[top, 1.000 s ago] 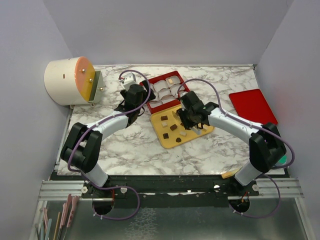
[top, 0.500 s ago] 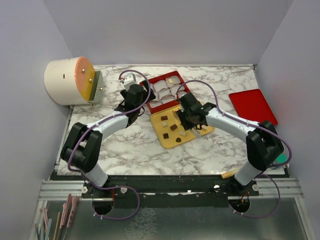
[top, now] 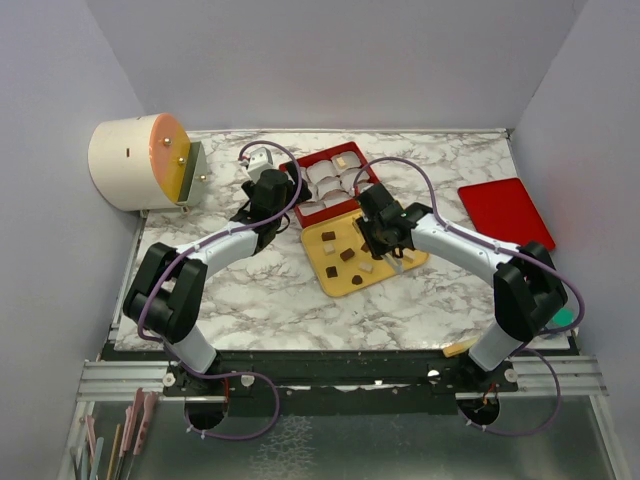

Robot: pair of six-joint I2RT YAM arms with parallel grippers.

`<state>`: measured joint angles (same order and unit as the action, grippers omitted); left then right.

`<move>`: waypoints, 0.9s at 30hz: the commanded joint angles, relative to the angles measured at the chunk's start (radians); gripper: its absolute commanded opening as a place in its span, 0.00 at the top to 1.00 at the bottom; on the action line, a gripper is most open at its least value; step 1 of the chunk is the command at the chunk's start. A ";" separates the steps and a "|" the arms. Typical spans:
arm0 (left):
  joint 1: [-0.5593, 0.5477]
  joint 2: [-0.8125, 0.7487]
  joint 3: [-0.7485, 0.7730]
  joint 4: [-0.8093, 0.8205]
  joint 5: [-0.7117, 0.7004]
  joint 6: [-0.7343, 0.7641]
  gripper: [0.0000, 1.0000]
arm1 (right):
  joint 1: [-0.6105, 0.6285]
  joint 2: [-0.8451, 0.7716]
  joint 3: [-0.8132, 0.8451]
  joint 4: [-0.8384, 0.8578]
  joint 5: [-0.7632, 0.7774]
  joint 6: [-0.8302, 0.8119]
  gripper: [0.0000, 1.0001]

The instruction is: Pack the chocolate

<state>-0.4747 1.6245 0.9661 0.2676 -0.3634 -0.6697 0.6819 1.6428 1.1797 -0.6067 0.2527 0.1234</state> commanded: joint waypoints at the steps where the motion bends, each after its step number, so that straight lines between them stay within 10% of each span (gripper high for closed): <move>1: 0.004 0.011 -0.002 0.018 0.015 -0.007 0.05 | 0.010 -0.015 0.036 -0.029 0.044 0.007 0.84; 27: 0.005 -0.003 0.042 0.000 -0.017 0.019 0.04 | 0.010 -0.022 0.262 -0.105 0.014 -0.033 1.00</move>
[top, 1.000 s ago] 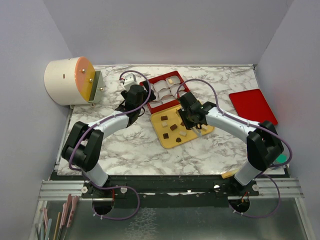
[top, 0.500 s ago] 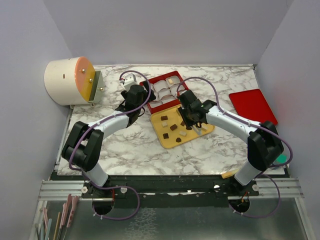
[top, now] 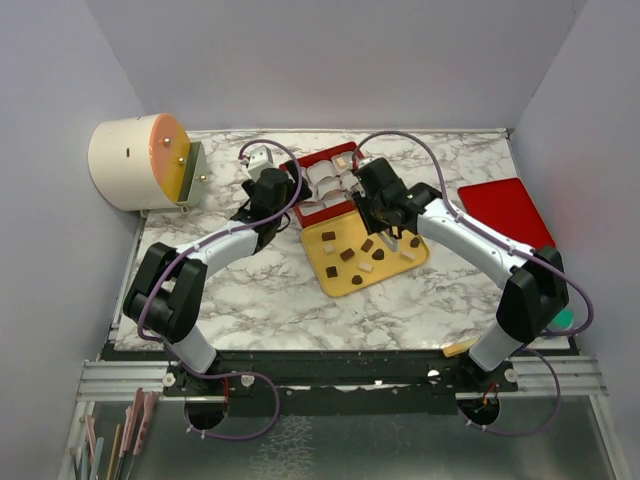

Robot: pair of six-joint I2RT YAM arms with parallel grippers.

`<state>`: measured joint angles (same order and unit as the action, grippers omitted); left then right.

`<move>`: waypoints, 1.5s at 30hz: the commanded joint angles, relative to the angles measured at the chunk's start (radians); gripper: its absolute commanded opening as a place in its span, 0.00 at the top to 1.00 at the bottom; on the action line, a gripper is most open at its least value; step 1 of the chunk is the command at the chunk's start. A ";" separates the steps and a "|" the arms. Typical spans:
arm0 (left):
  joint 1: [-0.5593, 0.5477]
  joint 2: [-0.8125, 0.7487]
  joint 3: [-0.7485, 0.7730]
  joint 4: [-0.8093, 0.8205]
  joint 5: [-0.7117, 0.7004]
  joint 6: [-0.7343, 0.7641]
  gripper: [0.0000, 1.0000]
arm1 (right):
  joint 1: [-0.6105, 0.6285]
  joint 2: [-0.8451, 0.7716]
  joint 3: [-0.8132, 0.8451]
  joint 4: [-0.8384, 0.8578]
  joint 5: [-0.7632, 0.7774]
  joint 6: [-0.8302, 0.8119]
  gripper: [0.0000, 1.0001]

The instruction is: Pack the chocolate

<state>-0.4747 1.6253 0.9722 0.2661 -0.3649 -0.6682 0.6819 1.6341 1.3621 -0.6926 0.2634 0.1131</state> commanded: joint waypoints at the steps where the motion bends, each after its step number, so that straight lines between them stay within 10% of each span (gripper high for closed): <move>1: 0.005 -0.005 0.038 0.000 -0.015 0.019 0.05 | 0.010 -0.002 0.100 -0.020 0.004 -0.027 1.00; 23: 0.063 -0.120 0.018 -0.025 -0.023 0.116 0.04 | -0.027 0.444 0.617 -0.012 -0.086 -0.137 1.00; 45: 0.088 -0.185 0.016 -0.062 -0.053 0.226 0.05 | -0.096 0.607 0.724 0.021 -0.166 -0.148 1.00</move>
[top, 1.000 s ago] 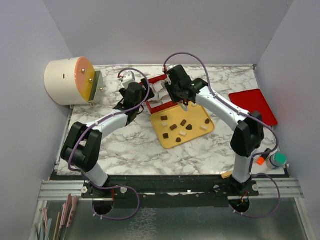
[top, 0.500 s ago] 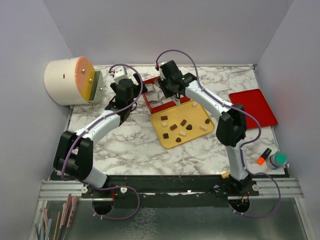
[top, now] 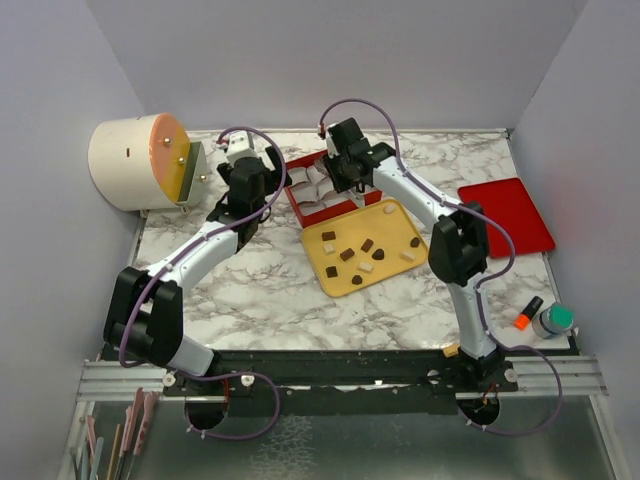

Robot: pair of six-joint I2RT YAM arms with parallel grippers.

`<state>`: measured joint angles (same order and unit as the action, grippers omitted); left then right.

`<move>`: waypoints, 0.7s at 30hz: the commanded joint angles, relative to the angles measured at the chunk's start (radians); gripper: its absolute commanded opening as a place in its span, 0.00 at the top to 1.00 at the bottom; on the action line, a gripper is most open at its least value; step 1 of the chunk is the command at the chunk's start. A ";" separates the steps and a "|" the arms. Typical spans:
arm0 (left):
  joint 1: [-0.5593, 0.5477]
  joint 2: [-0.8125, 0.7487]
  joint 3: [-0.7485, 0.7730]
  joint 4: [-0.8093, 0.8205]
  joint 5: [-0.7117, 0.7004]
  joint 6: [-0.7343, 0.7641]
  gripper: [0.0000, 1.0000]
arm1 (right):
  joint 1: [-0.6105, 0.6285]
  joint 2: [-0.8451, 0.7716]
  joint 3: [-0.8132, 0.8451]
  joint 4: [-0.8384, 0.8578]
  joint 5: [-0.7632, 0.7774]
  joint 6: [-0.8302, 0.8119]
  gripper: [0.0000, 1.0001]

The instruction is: Pack the chocolate

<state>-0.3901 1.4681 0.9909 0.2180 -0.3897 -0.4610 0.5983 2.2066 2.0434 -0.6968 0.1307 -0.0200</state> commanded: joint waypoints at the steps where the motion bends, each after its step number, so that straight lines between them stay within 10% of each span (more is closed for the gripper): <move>1: 0.003 -0.029 -0.003 -0.014 -0.029 0.019 0.05 | -0.015 0.038 0.045 0.028 -0.036 -0.017 1.00; 21: 0.009 -0.023 -0.001 -0.006 -0.040 0.038 0.05 | -0.031 0.100 0.107 0.027 -0.057 -0.024 0.81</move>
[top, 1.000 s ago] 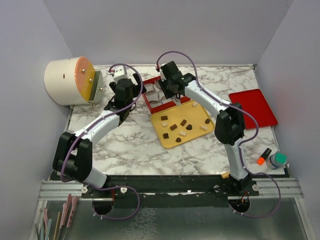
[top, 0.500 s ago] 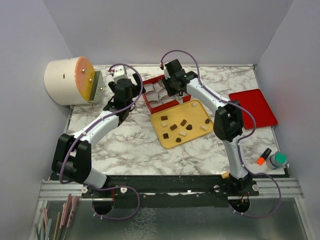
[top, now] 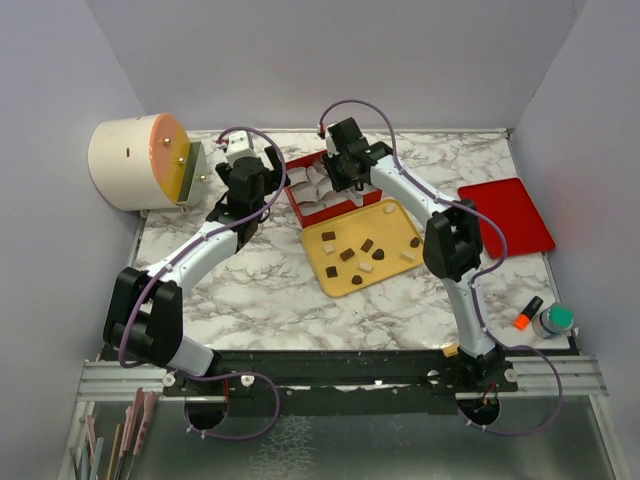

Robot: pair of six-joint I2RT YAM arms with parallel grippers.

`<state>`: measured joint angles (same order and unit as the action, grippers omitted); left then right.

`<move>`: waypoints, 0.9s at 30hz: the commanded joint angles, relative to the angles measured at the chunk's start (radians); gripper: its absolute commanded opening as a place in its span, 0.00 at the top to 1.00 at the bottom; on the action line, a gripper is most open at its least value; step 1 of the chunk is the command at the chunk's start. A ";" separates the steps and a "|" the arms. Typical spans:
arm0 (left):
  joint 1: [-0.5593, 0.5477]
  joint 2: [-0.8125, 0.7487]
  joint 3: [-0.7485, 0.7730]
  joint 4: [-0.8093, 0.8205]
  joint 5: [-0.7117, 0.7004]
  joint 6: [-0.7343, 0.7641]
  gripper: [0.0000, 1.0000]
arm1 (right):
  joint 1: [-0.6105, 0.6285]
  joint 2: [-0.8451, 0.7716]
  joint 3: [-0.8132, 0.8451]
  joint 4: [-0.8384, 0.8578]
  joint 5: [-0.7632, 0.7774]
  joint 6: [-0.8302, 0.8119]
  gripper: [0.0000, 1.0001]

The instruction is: Pack the chocolate

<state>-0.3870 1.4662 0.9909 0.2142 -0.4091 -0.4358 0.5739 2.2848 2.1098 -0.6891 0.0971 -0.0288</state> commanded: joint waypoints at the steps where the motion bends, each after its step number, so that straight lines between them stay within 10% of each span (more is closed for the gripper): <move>1: 0.007 -0.020 -0.002 -0.003 -0.019 0.012 0.05 | -0.007 0.023 0.041 0.019 -0.022 -0.016 0.79; 27: 0.008 -0.024 -0.009 0.002 -0.025 0.005 0.05 | -0.017 0.009 0.028 0.029 -0.010 -0.016 0.60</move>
<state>-0.3851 1.4662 0.9909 0.2142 -0.4110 -0.4358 0.5625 2.2967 2.1101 -0.6888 0.0952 -0.0322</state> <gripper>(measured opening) 0.948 0.419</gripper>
